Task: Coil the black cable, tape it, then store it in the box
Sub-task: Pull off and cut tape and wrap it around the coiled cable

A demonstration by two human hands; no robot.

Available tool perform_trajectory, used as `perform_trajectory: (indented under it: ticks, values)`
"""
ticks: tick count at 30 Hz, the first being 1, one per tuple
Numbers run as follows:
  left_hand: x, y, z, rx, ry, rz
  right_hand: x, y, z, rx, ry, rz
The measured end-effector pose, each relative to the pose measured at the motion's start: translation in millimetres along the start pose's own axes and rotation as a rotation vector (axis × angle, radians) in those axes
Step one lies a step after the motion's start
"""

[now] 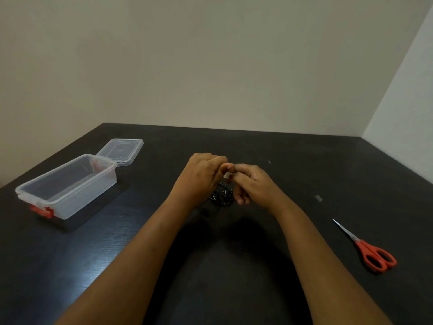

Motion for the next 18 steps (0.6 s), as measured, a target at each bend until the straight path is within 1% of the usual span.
perform_trajectory:
  ticks: [6, 11, 15, 18]
  values:
    - [2.9, 0.2, 7.5, 0.065, -0.039, -0.032, -0.6, -1.0, -2.2, 0.008, -0.05, 0.031]
    - [1.0, 1.3, 3.3, 0.052, -0.041, -0.025, -0.8, -1.4, -3.7, -0.027, -0.057, 0.034]
    - [3.1, 0.6, 1.0, 0.038, -0.074, -0.04, 1.7, -2.2, -3.1, -0.019, 0.005, 0.005]
    - [1.4, 0.6, 2.1, 0.052, -0.057, -0.035, 2.5, -1.7, -3.4, -0.024, -0.026, 0.005]
Point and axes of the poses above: each hand's wrist, its own y-axis towards the middle knuckle, its own z-axis out of the palm, x = y × z, the point moved 10 cm from there along y, towards the middle knuckle, and after that the axes turned 14 degrees about x, right-handed, at the moved point
